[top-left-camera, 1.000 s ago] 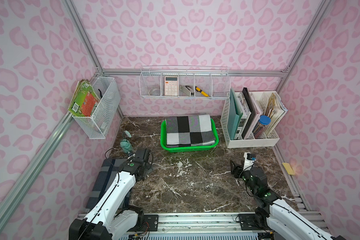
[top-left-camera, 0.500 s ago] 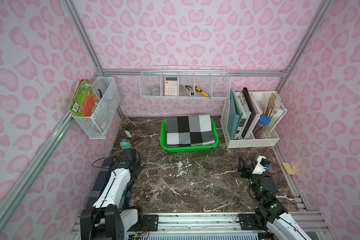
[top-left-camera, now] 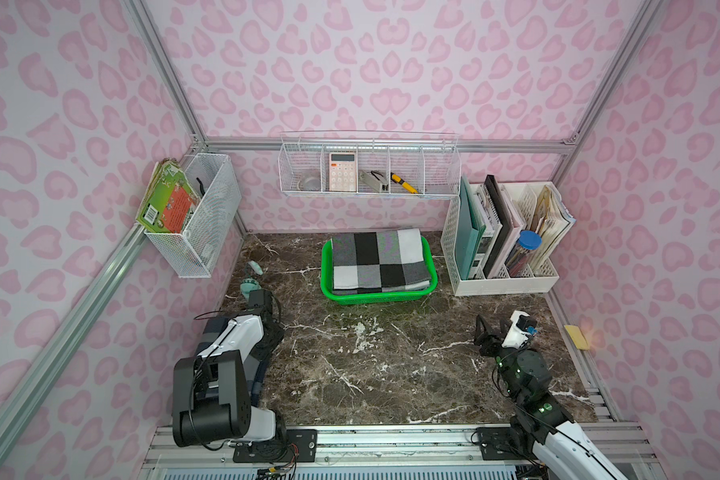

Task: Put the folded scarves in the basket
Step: Move the scarf to the center of the board.

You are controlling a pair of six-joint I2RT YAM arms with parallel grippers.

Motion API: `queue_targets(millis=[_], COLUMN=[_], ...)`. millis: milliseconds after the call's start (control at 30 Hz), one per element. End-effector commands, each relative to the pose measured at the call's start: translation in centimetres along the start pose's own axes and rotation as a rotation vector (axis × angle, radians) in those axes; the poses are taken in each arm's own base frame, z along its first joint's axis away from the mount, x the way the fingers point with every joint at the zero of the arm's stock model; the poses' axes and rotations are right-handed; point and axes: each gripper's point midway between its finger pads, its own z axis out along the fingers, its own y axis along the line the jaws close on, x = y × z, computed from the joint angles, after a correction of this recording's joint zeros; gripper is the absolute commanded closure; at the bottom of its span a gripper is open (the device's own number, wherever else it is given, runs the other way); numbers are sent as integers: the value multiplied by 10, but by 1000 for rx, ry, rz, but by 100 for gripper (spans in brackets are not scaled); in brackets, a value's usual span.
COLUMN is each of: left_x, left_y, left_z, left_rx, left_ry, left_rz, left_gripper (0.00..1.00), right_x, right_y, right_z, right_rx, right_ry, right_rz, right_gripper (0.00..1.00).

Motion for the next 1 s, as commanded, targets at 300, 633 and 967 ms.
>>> queue_targets(millis=[300, 633, 967], left_x=[45, 129, 248], left_y=[-10, -44, -82], left_z=[0, -43, -98], left_rx=[107, 320, 499], left_ry=[150, 256, 340], left_rz=[16, 147, 448], left_gripper=[100, 100, 96], right_x=[0, 4, 16], right_y=[-2, -4, -3], right_z=[4, 7, 12], right_rx=[22, 34, 29], right_ry=[6, 27, 76], right_rz=[-5, -18, -37], right_gripper=[25, 24, 21])
